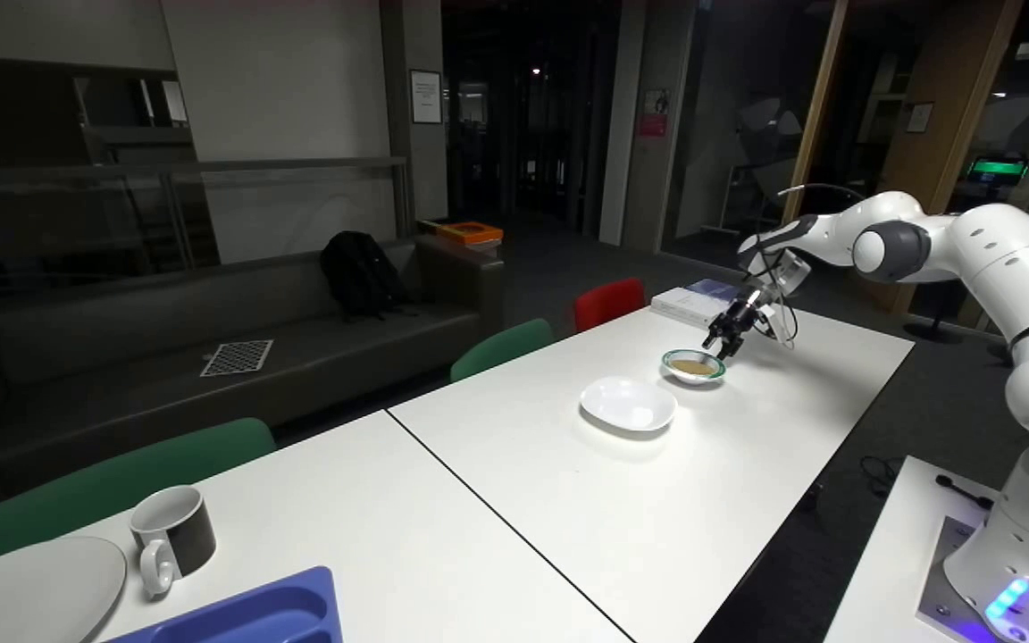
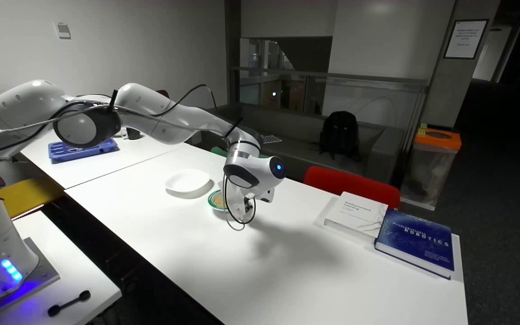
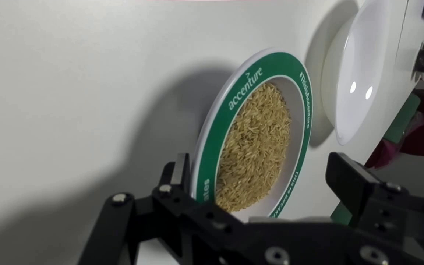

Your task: Pick up the bowl and pour some of its contents on the plate

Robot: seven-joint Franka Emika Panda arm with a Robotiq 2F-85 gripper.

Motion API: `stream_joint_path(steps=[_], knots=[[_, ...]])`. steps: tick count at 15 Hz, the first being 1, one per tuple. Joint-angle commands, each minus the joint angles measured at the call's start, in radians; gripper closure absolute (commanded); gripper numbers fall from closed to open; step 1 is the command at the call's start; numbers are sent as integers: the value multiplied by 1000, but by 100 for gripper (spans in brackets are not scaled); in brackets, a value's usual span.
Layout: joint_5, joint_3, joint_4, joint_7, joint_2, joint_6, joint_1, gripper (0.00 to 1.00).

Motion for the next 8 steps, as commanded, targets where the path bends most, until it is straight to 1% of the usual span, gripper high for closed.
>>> stream_joint_path(steps=[1, 8], knots=[[-9, 2, 38, 6, 17, -30, -2, 0], [-9, 2, 43, 2, 23, -32, -3, 0]])
